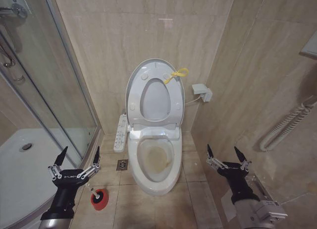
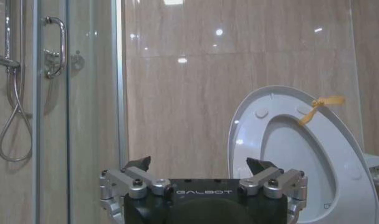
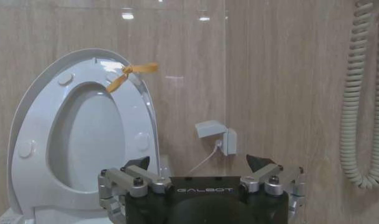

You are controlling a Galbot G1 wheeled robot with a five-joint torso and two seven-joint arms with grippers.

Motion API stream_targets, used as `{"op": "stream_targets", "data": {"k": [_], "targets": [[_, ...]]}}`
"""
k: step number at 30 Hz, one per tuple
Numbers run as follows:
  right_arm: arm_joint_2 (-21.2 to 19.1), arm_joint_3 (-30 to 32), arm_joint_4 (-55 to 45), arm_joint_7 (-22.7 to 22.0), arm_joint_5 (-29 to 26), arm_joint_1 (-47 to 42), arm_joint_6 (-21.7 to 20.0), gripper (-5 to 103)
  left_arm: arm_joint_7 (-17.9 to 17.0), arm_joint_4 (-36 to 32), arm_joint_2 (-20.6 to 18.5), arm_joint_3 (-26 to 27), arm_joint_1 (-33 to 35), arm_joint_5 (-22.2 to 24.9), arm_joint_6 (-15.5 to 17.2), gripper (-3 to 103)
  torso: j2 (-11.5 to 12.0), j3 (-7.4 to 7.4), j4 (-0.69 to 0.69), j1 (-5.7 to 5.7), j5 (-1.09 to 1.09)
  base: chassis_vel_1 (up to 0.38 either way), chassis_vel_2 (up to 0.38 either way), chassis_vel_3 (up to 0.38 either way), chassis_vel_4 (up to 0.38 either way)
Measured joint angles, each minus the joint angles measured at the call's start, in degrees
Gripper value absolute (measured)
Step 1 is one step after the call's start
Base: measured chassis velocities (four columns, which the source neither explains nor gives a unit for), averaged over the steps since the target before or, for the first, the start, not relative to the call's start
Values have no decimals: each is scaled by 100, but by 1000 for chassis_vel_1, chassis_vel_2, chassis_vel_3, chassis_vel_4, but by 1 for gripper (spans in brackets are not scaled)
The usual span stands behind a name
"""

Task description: Open the toilet lid, clean the toilet bowl with a toilet brush, close the toilet lid, and flush.

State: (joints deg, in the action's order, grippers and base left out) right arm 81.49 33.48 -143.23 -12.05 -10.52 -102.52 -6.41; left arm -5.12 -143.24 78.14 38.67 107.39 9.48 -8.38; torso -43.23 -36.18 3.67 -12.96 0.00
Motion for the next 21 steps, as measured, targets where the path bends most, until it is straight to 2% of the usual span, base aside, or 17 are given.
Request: {"op": "stream_targets", "data": {"k": [11,14,15,17,18,19,21], "targets": [[0,0,0,0,0,0,0,100,1,0,-17,10,-25,27,53,100,0,0,-1,0,0,0,0,0,0],[0,0,0,0,0,0,0,100,31,5,-178,128,-246,304,540,100,0,0,0,0,0,0,0,0,0],[0,0,0,0,0,0,0,100,31,5,-178,128,-246,304,540,100,0,0,0,0,0,0,0,0,0],[0,0,0,0,0,0,0,100,52,10,-272,196,-374,466,825,100,0,0,0,0,0,0,0,0,0],[0,0,0,0,0,0,0,100,71,15,-353,256,-487,611,1078,100,0,0,0,0,-1,0,0,0,0],[0,0,0,0,0,0,0,100,71,15,-353,256,-487,611,1078,100,0,0,0,0,-1,0,0,0,0],[0,0,0,0,0,0,0,100,100,23,-485,347,-668,835,1474,100,0,0,0,0,-1,0,0,0,0]]}}
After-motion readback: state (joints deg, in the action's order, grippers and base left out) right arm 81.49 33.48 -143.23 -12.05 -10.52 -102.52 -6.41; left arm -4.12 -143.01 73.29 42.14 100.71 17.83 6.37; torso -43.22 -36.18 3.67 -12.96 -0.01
